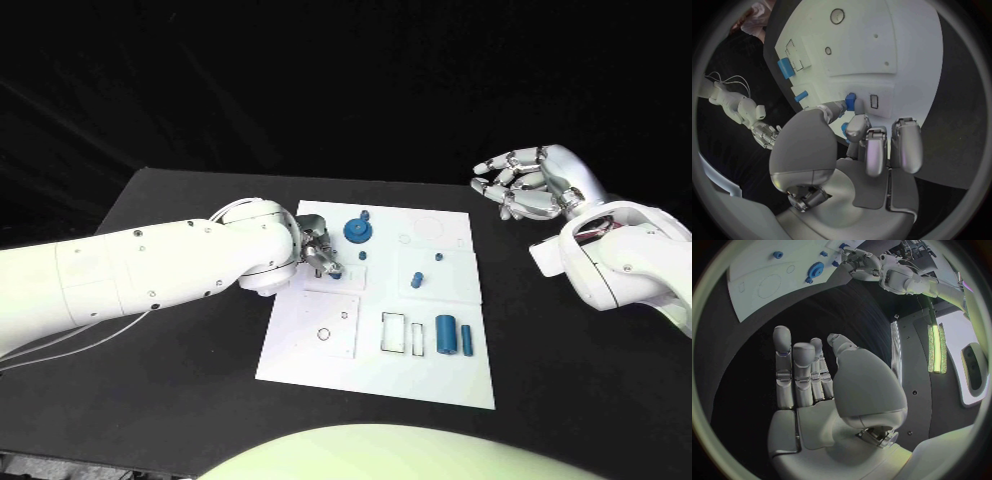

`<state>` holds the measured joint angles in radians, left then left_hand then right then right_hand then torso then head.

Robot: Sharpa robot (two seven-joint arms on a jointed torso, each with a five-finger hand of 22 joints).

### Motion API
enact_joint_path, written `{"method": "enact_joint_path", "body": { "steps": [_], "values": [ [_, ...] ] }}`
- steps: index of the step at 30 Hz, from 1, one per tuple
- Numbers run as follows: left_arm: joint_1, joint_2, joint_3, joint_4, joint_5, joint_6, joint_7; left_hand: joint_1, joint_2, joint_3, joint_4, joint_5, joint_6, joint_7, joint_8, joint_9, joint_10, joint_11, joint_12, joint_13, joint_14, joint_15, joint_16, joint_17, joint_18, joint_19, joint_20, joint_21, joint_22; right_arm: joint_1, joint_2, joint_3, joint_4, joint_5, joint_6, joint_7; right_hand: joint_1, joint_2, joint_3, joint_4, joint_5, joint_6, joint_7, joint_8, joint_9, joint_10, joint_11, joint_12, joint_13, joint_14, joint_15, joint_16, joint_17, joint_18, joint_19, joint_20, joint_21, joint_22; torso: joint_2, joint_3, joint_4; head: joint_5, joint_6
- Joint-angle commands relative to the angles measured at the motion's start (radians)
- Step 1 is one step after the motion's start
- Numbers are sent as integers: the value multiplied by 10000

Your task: Assemble the parts on the task board

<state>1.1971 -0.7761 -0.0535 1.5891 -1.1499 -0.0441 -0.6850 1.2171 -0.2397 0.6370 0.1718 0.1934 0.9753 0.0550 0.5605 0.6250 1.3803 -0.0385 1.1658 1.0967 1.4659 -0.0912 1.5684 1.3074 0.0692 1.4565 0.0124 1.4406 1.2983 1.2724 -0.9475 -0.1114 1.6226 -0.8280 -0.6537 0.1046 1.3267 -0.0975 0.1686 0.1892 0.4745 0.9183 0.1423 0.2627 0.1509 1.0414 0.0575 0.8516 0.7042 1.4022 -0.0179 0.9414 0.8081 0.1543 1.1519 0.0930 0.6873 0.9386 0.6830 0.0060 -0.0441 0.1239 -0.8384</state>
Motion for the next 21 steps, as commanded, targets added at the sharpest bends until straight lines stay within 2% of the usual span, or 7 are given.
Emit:
{"method": "enact_joint_path", "body": {
  "steps": [1,10,21],
  "values": [
    [-74,101,-56,-17,196,602,-68,-110,29,1353,-1293,49,158,-246,-9,8,44,-36,30,41,1049,-56,24,2634,-136,48,7,46,13,-7,5,2,6,-32,46,103,-74,15,18,43,47,-58,2,55,14,-67,-20,40,-8,40,-7,-49,-9,177,23,-24,-46,-8,0,3,4,-2,-13],
    [-72,165,-49,-75,231,650,-93,-365,152,1083,-1194,22,312,-360,51,96,242,-121,286,330,1049,-123,24,2634,-139,60,-47,45,30,-7,-5,2,13,-29,41,104,-74,24,27,48,53,-61,3,58,13,-71,-20,41,-12,39,-7,-64,-17,178,24,-24,-58,-16,1,2,15,-26,-33],
    [-72,214,-47,-147,269,571,-144,-613,298,448,-1021,3,442,-451,49,153,263,-190,317,388,1049,-186,24,2634,-140,63,-103,31,26,-7,-6,2,12,-28,30,110,-78,16,26,51,56,-69,5,58,12,-76,-18,41,-16,32,-6,-99,-52,186,7,-25,-105,-48,4,4,14,-29,-11]
  ]
}}
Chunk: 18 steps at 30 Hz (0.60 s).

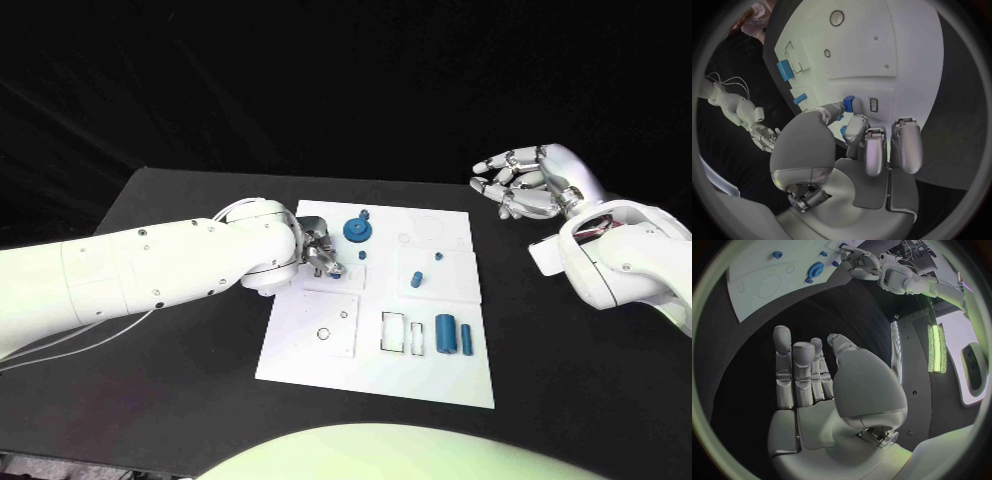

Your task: Assemble the parts on the task board

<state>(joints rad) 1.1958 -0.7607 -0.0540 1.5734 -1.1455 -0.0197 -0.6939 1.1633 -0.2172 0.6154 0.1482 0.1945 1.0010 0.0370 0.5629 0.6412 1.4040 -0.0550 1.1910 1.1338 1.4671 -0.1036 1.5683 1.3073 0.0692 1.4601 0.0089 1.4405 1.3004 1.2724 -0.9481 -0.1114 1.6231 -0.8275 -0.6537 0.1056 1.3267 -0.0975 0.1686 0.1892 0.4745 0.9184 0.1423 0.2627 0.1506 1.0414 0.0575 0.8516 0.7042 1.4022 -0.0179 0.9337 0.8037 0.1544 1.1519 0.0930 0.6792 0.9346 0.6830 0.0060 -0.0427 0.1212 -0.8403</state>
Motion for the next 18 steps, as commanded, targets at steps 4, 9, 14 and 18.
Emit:
{"method": "enact_joint_path", "body": {
  "steps": [4,9,14,18],
  "values": [
    [-59,85,-41,-34,239,308,-89,-404,155,-180,-505,-45,326,-322,25,19,44,-58,111,78,1037,-73,25,2635,-149,40,-77,31,21,-6,0,2,3,-30,32,103,-84,12,25,55,59,-75,7,58,14,-81,-16,40,-20,31,-5,-32,-12,186,5,-25,-36,-16,4,3,-5,-4,-6],
    [-60,79,-39,-54,247,265,-113,-670,366,-1699,-95,-54,425,-300,-60,23,29,-50,153,156,1037,-87,25,2635,-148,54,-107,23,35,-6,-5,2,0,-26,32,108,-84,12,25,55,59,-75,7,58,14,-81,-16,40,-20,31,-5,-32,-12,186,5,-25,-36,-16,4,0,-5,-8,11],
    [-60,59,-27,-45,249,201,-108,-966,437,-2474,360,-49,478,-289,-101,25,39,-36,189,207,1037,-77,25,2635,-150,63,-98,23,51,-9,-8,2,-6,-25,54,110,-92,5,25,62,62,-84,9,59,12,-87,-14,39,-25,28,-4,-47,-20,189,-1,-24,-61,-33,-3,-4,0,-14,39],
    [-60,29,-15,-28,249,164,-111,-895,491,-2994,570,-35,501,-304,-114,45,54,-44,231,259,1037,-90,25,2635,-155,77,-100,32,80,-15,-12,2,-8,-25,61,113,-92,5,25,62,62,-84,9,59,12,-87,-14,39,-25,28,-4,-47,-20,189,-1,-24,-61,-33,-3,-5,-1,-24,32]
  ]
}}
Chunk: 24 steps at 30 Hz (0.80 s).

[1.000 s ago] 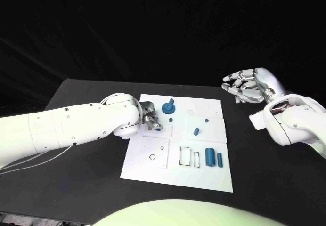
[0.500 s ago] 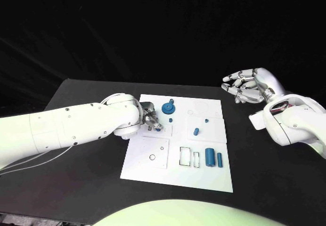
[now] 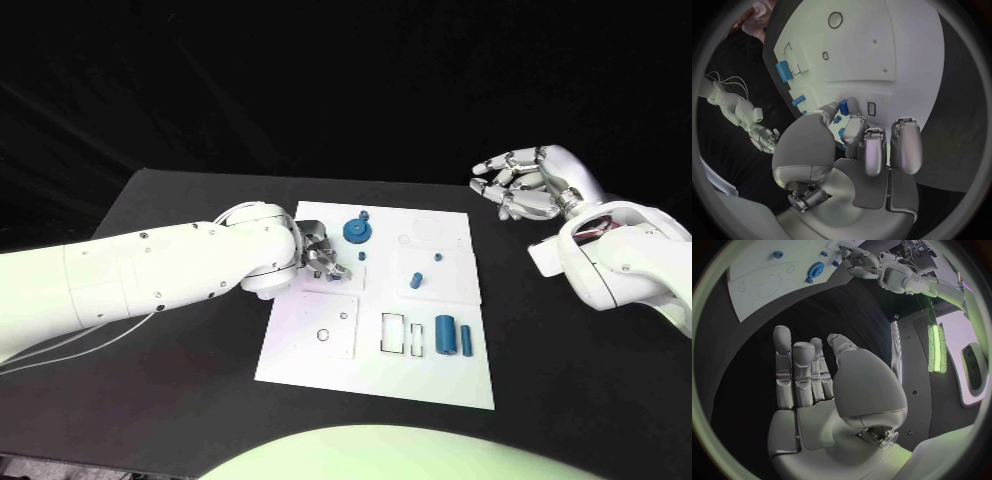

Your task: Assemble the parts on the task board

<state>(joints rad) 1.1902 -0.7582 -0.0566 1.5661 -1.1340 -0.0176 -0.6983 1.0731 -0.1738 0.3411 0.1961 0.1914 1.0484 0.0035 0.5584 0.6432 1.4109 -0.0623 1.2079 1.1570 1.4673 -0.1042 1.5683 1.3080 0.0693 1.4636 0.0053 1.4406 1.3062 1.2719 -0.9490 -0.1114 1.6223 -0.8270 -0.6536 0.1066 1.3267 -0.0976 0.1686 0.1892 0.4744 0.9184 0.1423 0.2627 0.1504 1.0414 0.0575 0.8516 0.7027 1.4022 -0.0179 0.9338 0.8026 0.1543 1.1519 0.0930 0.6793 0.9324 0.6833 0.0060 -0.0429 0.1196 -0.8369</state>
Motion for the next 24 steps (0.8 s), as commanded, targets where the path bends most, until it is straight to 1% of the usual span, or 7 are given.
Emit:
{"method": "enact_joint_path", "body": {
  "steps": [1,5,10,13,18,22,24],
  "values": [
    [-4,-8,14,50,134,134,-70,47,80,-389,143,-1,31,28,-71,33,-13,28,70,38,1035,-84,25,2628,-156,45,-70,34,30,-11,-7,1,0,-30,60,102,-92,5,25,62,62,-84,9,59,15,-88,-14,39,-10,28,-4,-47,-8,190,0,-24,-62,-10,-5,-7,1,-11,0],
    [-1,-64,34,84,130,101,-82,129,134,-671,261,2,39,28,-70,51,-13,25,78,52,1035,-86,25,2628,-156,48,-73,33,34,-15,-18,1,-3,-30,56,103,-84,-7,29,56,66,-96,10,58,13,-97,-14,38,-16,30,-3,-47,4,189,1,-24,-72,-15,-6,-3,7,-14,14],
    [9,-139,120,146,120,66,-85,248,200,-940,370,10,36,25,-70,71,-21,23,73,51,1035,-86,25,2628,-155,45,-76,26,29,-22,-13,1,-10,-30,54,108,-84,-7,29,56,66,-96,10,58,13,-97,-14,38,-16,30,-3,-47,4,189,1,-24,-72,-15,-3,-6,5,-22,21],
    [36,-195,193,216,117,44,-79,309,234,-1098,440,12,28,28,-71,82,-24,24,75,55,1035,-87,25,2628,-156,48,-77,26,34,-27,-10,1,-18,-25,52,112,-84,-7,29,56,66,-96,10,58,13,-97,-14,38,-16,30,-3,-47,4,189,1,-24,-72,-16,-1,-9,1,-8,31],
    [160,-253,306,327,148,15,-62,348,281,-1442,631,14,17,37,-75,101,-38,32,64,48,1035,-81,25,2628,-154,45,-75,19,29,-41,2,1,-46,-10,48,124,-91,-13,26,61,66,-100,12,59,13,-98,-11,39,-19,28,-2,-59,-5,190,1,-24,-79,-20,-9,-9,3,-3,68],
    [305,-284,366,375,196,76,-82,369,324,-1698,797,20,-18,52,-87,112,-83,44,-3,-23,1035,-73,25,2628,-152,43,-72,12,23,-51,11,1,-67,11,46,133,-91,-13,26,61,66,-100,12,59,13,-98,-11,39,-19,28,-2,-59,-5,190,1,-24,-79,-20,-11,-6,-4,5,87],
    [413,-315,395,381,228,255,-137,397,337,-1826,861,25,-62,69,-102,117,-147,58,-105,-133,1035,-64,25,2628,-152,41,-68,9,22,-57,18,1,-81,17,46,136,-91,-13,26,61,66,-100,12,59,13,-98,-11,39,-19,28,-2,-59,-5,190,1,-24,-79,-20,-14,-2,-6,17,108]
  ]
}}
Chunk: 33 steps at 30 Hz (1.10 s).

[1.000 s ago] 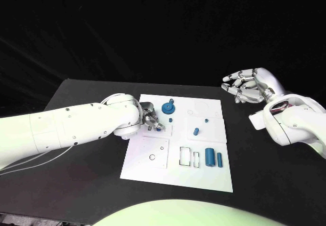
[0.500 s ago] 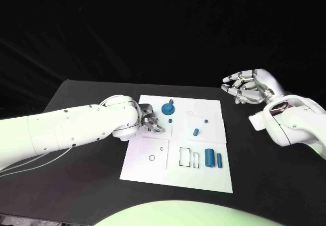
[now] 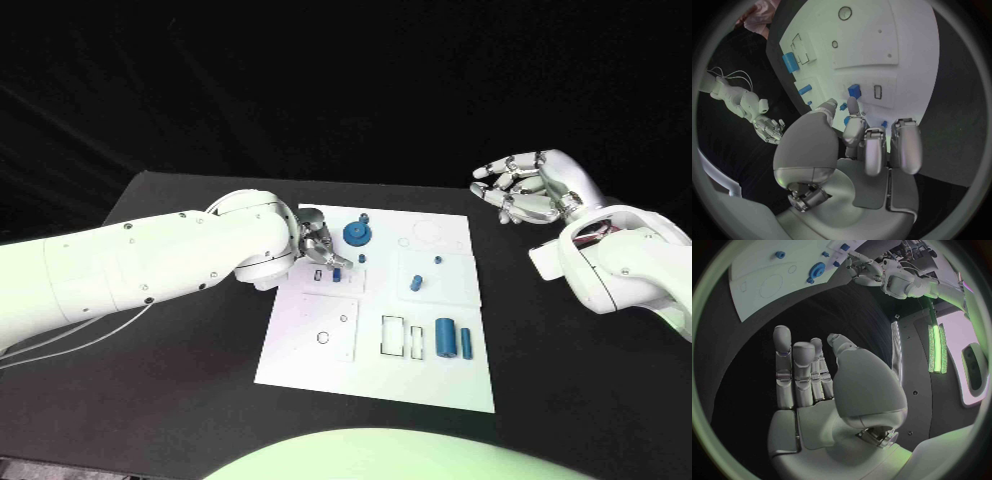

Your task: Assemble the parts on the task board

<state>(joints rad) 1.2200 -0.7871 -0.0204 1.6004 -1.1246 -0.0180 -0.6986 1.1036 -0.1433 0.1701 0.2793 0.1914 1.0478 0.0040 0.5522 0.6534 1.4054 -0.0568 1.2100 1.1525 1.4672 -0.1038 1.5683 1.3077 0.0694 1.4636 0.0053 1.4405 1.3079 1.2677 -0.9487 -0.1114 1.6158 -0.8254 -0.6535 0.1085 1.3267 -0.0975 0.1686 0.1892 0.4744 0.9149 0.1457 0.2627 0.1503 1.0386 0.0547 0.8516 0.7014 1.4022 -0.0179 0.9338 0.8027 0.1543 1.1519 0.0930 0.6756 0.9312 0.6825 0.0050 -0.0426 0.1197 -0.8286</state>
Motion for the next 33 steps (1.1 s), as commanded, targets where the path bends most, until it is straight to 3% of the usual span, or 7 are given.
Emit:
{"method": "enact_joint_path", "body": {
  "steps": [1,7,14,18,24,27,33],
  "values": [
    [176,-43,44,32,153,370,-165,106,35,-190,57,27,-91,77,-51,16,-145,13,-211,-180,1036,-60,25,2631,-149,34,-66,-1,-12,-17,18,1,-24,3,46,117,-91,-13,26,61,66,-66,-22,59,14,-70,17,39,-6,28,-2,-60,-5,190,1,-24,-43,-8,-11,8,-12,21,30],
    [548,-122,93,-162,204,694,-260,271,120,-490,88,42,-228,129,-88,30,-363,60,-543,-543,1036,-22,25,2631,-132,-9,-42,-55,-98,-25,33,1,-52,11,44,117,-104,-20,22,70,65,-73,-19,61,13,-72,21,41,-11,28,0,-70,-8,191,-1,-23,-62,-20,-7,14,2,23,98],
    [906,26,138,-917,320,828,-199,592,308,-834,89,51,-578,299,-388,-131,-687,201,-1015,-1065,1036,88,25,2631,-98,-94,29,-160,-269,-31,64,1,-72,15,54,116,-104,-20,22,70,65,-73,-19,61,13,-72,21,41,-11,28,0,-70,-8,191,-1,-23,-62,-20,6,10,-8,59,194],
    [981,250,143,-1396,332,993,-197,740,435,-1019,95,55,-805,442,-724,-386,-724,317,-1037,-1120,1036,184,25,2631,-99,-95,82,-163,-258,-33,74,1,-76,15,56,114,-104,-20,22,70,65,-73,-19,61,13,-72,21,41,-11,28,0,-70,-8,191,-1,-23,-62,-20,20,8,-12,46,245],
    [1014,580,137,-2001,-6,1434,-226,776,470,-1134,101,52,-790,473,-814,-487,-743,348,-1045,-1149,1036,214,25,2631,-98,-98,114,-166,-260,-33,82,1,-69,15,56,109,-104,-20,22,70,65,-73,-19,61,13,-72,21,41,-11,28,0,-70,-8,191,-1,-23,-62,-20,24,10,-10,73,277],
    [1015,745,125,-2288,-135,1693,-236,783,468,-1180,102,52,-787,483,-843,-519,-759,357,-1058,-1170,1036,223,25,2631,-96,-102,123,-171,-267,-33,81,1,-60,15,56,109,-104,-20,22,70,65,-73,-19,61,13,-72,21,41,-11,28,0,-70,-8,191,-1,-23,-62,-20,35,1,2,19,260],
    [1004,953,111,-2717,-249,2223,-257,768,395,-1458,115,56,-787,528,-974,-667,-873,403,-1168,-1315,1036,267,25,2631,-78,-144,161,-219,-344,-33,64,2,-38,15,51,110,-104,-20,22,70,65,-73,-19,61,13,-72,21,41,-11,28,0,-70,-8,191,-1,-23,-62,-20,41,-4,-18,42,216]
  ]
}}
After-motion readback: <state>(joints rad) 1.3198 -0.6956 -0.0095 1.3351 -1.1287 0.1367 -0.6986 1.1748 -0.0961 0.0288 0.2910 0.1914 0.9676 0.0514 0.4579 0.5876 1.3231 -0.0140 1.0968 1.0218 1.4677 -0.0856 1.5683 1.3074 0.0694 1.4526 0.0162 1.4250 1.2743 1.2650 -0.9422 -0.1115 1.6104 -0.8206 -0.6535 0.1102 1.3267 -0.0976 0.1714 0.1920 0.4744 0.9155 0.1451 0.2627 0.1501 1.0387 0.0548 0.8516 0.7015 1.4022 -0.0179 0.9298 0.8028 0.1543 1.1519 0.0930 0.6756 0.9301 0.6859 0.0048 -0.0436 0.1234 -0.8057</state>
